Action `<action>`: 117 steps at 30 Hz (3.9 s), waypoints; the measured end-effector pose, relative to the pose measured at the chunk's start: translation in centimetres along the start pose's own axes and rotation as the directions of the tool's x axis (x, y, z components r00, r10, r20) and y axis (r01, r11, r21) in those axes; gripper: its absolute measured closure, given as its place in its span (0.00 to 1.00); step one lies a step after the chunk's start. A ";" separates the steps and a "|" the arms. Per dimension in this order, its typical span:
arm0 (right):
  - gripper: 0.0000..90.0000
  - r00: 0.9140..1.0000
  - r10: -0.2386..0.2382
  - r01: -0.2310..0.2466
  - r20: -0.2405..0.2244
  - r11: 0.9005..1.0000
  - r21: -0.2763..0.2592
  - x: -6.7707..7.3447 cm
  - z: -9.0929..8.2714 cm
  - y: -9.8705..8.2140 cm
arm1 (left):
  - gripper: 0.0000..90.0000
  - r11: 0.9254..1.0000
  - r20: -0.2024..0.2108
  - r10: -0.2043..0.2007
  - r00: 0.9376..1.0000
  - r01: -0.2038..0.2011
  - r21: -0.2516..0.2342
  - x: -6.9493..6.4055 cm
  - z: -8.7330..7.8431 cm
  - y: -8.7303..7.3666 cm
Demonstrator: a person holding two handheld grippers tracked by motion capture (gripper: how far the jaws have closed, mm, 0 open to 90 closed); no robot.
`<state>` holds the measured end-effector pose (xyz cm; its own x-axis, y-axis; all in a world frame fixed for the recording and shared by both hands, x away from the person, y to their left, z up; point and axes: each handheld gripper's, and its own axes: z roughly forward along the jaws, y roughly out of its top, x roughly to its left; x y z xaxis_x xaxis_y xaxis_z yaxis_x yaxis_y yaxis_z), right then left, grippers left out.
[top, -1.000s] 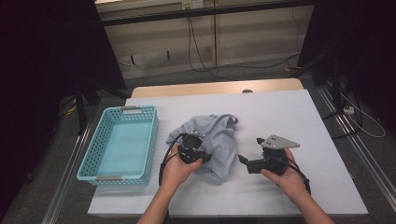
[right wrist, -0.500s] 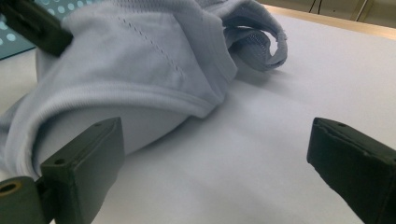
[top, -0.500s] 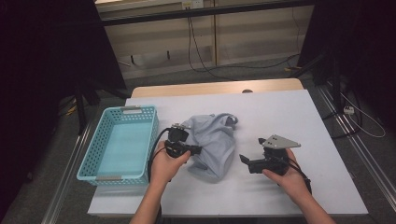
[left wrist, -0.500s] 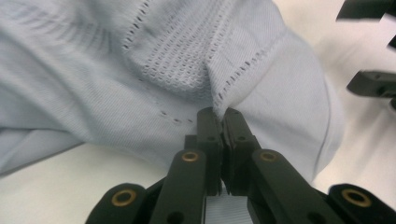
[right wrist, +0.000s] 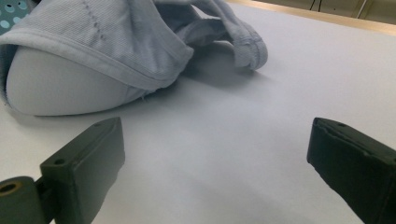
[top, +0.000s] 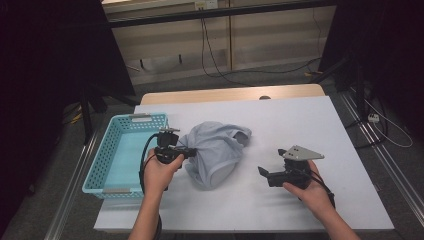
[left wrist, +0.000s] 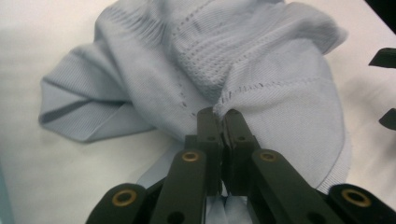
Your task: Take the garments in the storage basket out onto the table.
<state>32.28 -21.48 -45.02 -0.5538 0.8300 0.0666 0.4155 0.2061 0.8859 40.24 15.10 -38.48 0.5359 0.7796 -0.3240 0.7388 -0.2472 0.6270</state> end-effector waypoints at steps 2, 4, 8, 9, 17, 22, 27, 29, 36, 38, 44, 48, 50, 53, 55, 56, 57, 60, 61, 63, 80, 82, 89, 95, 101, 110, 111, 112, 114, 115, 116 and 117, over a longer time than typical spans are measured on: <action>0.04 1.000 0.000 0.000 0.001 1.000 0.002 0.0 0.0 0.0 | 0.97 1.000 -0.002 -0.003 1.000 0.003 0.007 0.1 0.3 -0.2; 0.04 1.000 -0.001 0.001 -0.001 1.000 -0.002 0.1 0.0 0.0 | 0.97 1.000 -0.004 0.005 1.000 -0.005 0.010 -0.1 0.6 -0.2; 0.04 1.000 -0.009 0.009 -0.003 1.000 0.003 0.0 -0.1 -0.1 | 0.96 1.000 -0.001 0.027 1.000 -0.027 0.016 -0.6 0.8 -0.2; 0.04 1.000 -0.009 0.009 -0.003 1.000 0.003 0.0 -0.1 -0.1 | 0.95 1.000 -0.001 0.027 1.000 -0.027 0.016 -0.6 0.8 -0.2; 0.05 1.000 -0.006 0.006 -0.004 1.000 0.008 -0.3 -0.5 -0.4 | 0.72 0.996 -0.006 0.087 0.996 -0.087 -0.018 -1.5 0.6 -0.1; 0.05 1.000 0.004 -0.004 -0.007 1.000 -0.004 -0.4 -0.7 -0.4 | 0.56 0.990 0.004 0.130 0.991 -0.130 -0.051 -3.0 0.5 0.1; 0.05 1.000 -0.002 0.002 -0.010 1.000 0.000 -0.3 -0.6 -0.4 | 0.38 0.980 0.011 0.187 0.982 -0.186 -0.066 -4.9 1.1 0.4; 0.05 1.000 -0.004 0.004 -0.010 1.000 -0.002 -0.3 -0.6 -0.4 | 0.31 0.974 0.004 0.216 0.976 -0.215 -0.065 -5.5 1.6 0.4; 0.05 1.000 0.000 0.000 -0.008 1.000 0.001 -0.4 -0.5 -0.4 | 0.12 0.966 -0.048 0.260 0.964 -0.260 0.003 -6.5 4.6 -0.6; 0.05 1.000 0.001 -0.001 -0.007 1.000 0.001 -0.4 -0.5 -0.3 | 0.11 0.972 -0.034 0.234 0.972 -0.234 0.013 -6.6 5.4 -1.0; 0.05 1.000 0.003 -0.003 0.001 1.000 -0.004 -0.5 -0.3 -0.2 | 0.31 0.969 -0.033 0.235 0.971 -0.232 0.080 -6.2 6.7 -1.8; 0.06 1.000 0.008 -0.008 0.021 1.000 -0.006 -0.8 -0.1 0.1 | 0.63 0.976 -0.025 0.191 0.981 -0.187 0.107 -5.6 6.5 -1.9; 0.06 1.000 0.012 -0.012 0.028 1.000 -0.005 -0.9 0.0 0.1 | 0.68 0.980 -0.012 0.167 0.986 -0.164 0.110 -5.3 6.1 -1.7; 0.08 0.999 0.010 -0.010 0.050 1.000 0.000 -1.3 0.5 0.7 | 0.77 0.988 0.011 0.123 0.992 -0.123 0.090 -4.9 5.3 -1.3; 0.09 0.998 0.016 -0.016 0.056 1.000 -0.004 -1.4 0.7 0.9 | 0.78 0.991 0.014 0.110 0.994 -0.110 0.076 -4.5 4.7 -1.1; 0.10 0.998 0.024 -0.023 0.055 1.000 -0.014 -1.6 0.9 1.1 | 0.78 0.992 0.015 0.105 0.994 -0.106 0.072 -4.4 4.4 -1.0; 0.16 0.998 0.042 -0.040 0.046 0.999 -0.028 -1.9 1.5 1.6 | 0.79 0.993 0.015 0.095 0.995 -0.096 0.063 -4.1 3.9 -0.9; 0.19 0.999 0.040 -0.039 0.025 0.999 -0.022 -2.1 2.7 2.1 | 0.79 0.994 0.022 0.085 0.996 -0.086 0.063 -3.7 3.4 -0.9; 0.19 0.999 0.040 -0.039 0.025 0.999 -0.022 -2.1 2.7 2.1 | 0.79 0.994 0.022 0.085 0.996 -0.086 0.063 -3.7 3.4 -0.9; 0.24 0.999 0.023 -0.023 0.022 1.000 -0.008 -2.1 3.7 2.3 | 0.79 0.995 0.030 0.078 0.996 -0.080 0.063 -3.4 3.1 -0.8; 0.66 0.998 -0.012 0.017 -0.069 0.997 0.069 -2.2 9.4 3.8 | 0.79 0.996 0.044 0.059 0.997 -0.061 0.062 -2.7 2.1 -0.8; 0.77 0.998 -0.024 0.029 -0.064 0.997 0.077 -2.1 9.9 3.9 | 0.79 0.996 0.044 0.062 0.997 -0.065 0.064 -2.8 1.9 -0.8; 0.95 0.997 -0.010 0.013 -0.074 0.999 0.038 -1.9 8.8 4.4 | 0.79 0.994 0.057 0.074 0.996 -0.078 0.071 -2.7 1.6 -0.9; 0.95 0.997 -0.016 0.015 -0.081 1.000 -0.002 -2.9 4.6 4.4 | 0.79 0.992 0.092 0.095 0.991 -0.102 0.070 -4.0 1.6 -0.7; 0.95 0.998 -0.031 0.030 -0.060 0.999 -0.024 -4.0 0.2 3.2 | 0.79 0.985 0.164 0.137 0.977 -0.152 0.081 -6.4 2.1 -0.5; 0.95 0.999 0.011 -0.012 -0.044 1.000 -0.021 -5.2 -2.8 1.4 | 0.78 0.982 0.192 0.152 0.970 -0.171 0.086 -6.7 2.7 -0.3; 0.95 0.999 0.013 -0.014 -0.045 1.000 -0.018 -5.2 -2.7 1.3 | 0.78 0.982 0.185 0.151 0.971 -0.168 0.085 -6.5 2.6 -0.3; 0.95 0.999 0.016 -0.017 -0.049 1.000 -0.020 -5.1 -2.5 1.3 | 0.78 0.984 0.181 0.141 0.973 -0.158 0.079 -6.2 2.5 -0.3; 0.95 0.998 0.023 -0.024 -0.058 0.999 -0.028 -4.7 -2.0 1.8 | 0.78 0.989 0.158 0.122 0.980 -0.134 0.068 -5.5 2.1 -0.2; 0.95 0.998 0.023 -0.024 -0.058 0.999 -0.028 -4.7 -2.0 1.8 | 0.78 0.991 0.147 0.114 0.983 -0.124 0.058 -5.2 1.8 -0.1; 0.95 0.998 0.018 -0.020 -0.060 0.999 -0.035 -4.6 -1.9 1.9 | 0.78 0.992 0.138 0.108 0.985 -0.115 0.048 -4.8 1.6 -0.1; 0.95 0.998 0.019 -0.021 -0.062 0.999 -0.039 -4.4 -1.8 2.1 | 0.78 0.994 0.128 0.098 0.987 -0.103 0.040 -4.5 1.5 0.0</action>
<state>34.29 -25.68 -42.62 -0.5894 0.8002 0.1111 0.3984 0.1682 0.9017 38.41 10.74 -38.06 0.6531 0.6720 -0.3490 0.6950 -0.3490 0.6286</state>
